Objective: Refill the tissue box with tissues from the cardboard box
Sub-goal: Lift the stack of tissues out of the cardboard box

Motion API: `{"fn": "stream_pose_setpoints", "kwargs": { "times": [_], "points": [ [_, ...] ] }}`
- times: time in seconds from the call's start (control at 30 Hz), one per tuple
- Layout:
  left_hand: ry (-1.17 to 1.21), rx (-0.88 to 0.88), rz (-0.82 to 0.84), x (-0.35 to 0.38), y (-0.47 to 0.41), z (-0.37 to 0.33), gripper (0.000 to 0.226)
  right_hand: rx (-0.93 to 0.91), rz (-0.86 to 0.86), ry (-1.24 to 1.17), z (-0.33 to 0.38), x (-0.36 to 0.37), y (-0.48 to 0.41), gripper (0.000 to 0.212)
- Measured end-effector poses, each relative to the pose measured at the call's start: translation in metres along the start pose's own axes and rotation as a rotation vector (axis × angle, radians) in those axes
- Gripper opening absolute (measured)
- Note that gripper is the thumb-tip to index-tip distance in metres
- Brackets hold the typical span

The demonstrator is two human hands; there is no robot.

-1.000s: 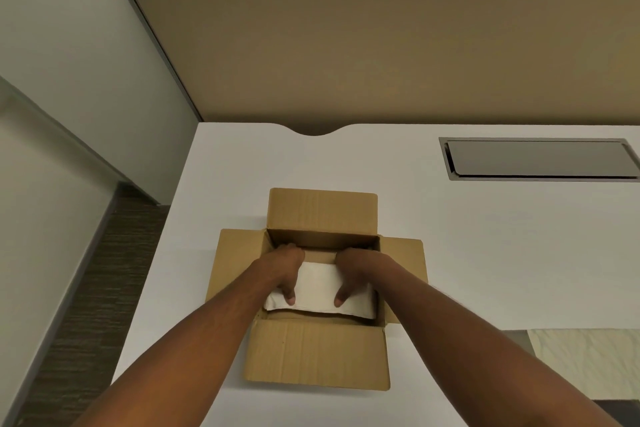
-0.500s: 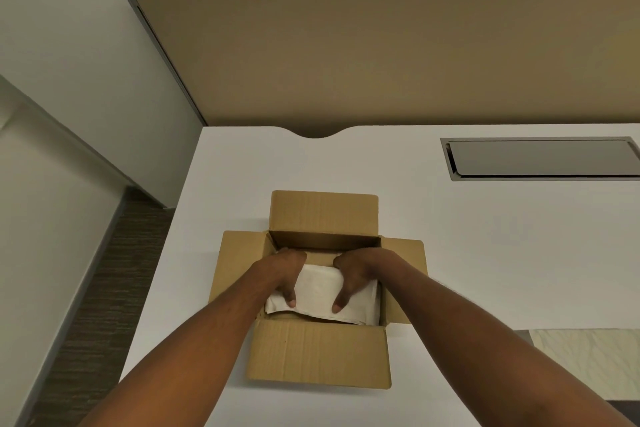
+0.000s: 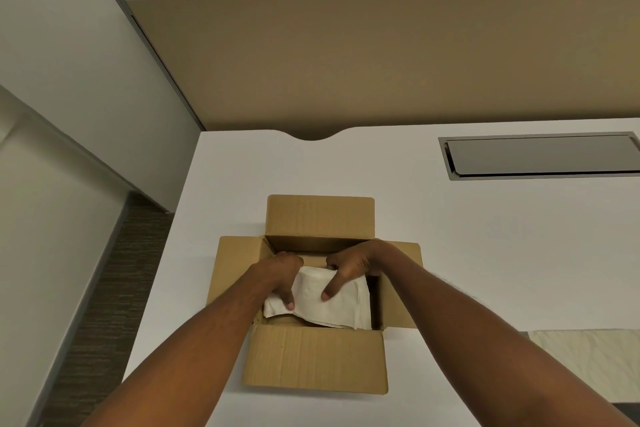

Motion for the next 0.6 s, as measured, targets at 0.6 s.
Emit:
{"fn": "stream_pose_setpoints", "kwargs": {
  "times": [0.6],
  "points": [
    [0.201, 0.126, 0.052, -0.024, 0.013, -0.001, 0.076, -0.046, -0.052, -0.179, -0.004, -0.023, 0.039, 0.041]
  ]
}}
Point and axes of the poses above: each hand's wrist, its own y-axis away from the middle knuckle, its own x-axis out of the palm, z = x × y, the point moved 3 cm from there along -y, towards the middle knuckle, and after that the axes turned 10 degrees about -z, right-handed, at the moved point
